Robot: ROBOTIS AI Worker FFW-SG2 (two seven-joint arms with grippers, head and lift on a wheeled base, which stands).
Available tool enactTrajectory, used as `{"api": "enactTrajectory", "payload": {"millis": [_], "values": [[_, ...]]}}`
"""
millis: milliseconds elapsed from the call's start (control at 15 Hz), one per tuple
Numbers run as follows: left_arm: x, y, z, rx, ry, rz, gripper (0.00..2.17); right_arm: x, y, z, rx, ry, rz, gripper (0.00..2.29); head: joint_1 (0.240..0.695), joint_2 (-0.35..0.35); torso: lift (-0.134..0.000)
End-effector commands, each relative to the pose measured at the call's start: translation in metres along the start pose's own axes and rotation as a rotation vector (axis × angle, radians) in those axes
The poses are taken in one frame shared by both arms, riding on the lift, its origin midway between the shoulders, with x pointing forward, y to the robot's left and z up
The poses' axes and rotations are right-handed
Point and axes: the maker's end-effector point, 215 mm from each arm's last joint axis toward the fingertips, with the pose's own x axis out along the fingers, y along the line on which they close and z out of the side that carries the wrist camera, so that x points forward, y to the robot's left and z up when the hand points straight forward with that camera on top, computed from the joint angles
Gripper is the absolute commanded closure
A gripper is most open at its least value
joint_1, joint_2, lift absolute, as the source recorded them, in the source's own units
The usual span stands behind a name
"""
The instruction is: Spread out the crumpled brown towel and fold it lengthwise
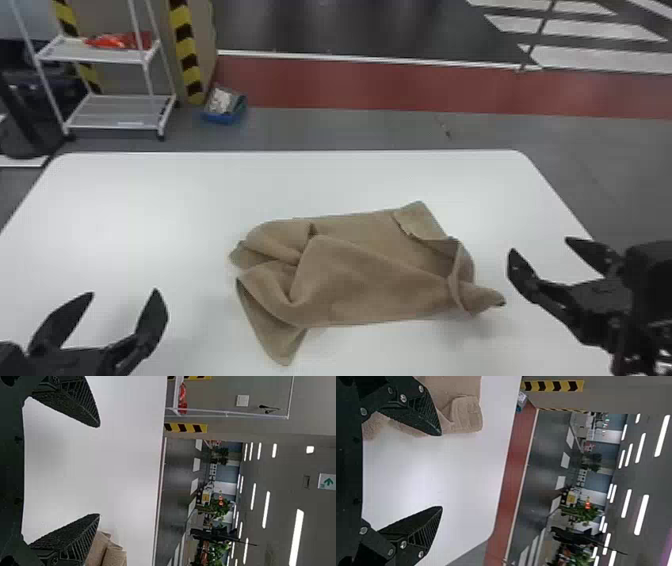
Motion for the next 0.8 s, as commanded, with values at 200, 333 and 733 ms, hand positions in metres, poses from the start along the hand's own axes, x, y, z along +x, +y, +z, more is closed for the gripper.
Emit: {"api": "enactTrajectory", "payload": {"millis": [200, 333, 733], "values": [[0.001, 0.000, -0.005, -0.020, 0.005, 0.003, 0.08, -0.007, 0.071, 0.076, -0.704, -0.206, 0.152, 0.07, 0.695, -0.083, -0.125], [0.001, 0.000, -0.008, -0.029, 0.010, 0.004, 0.08, -0.014, 0.095, 0.061, -0.792, -0.177, 0.274, 0.09, 0.695, -0.012, -0.125], [0.003, 0.001, -0.011, -0.032, 0.012, 0.007, 0.08, -0.046, 0.088, -0.012, -1.023, -0.037, 0.438, 0.12, 0.695, 0.020, -0.125]]}}
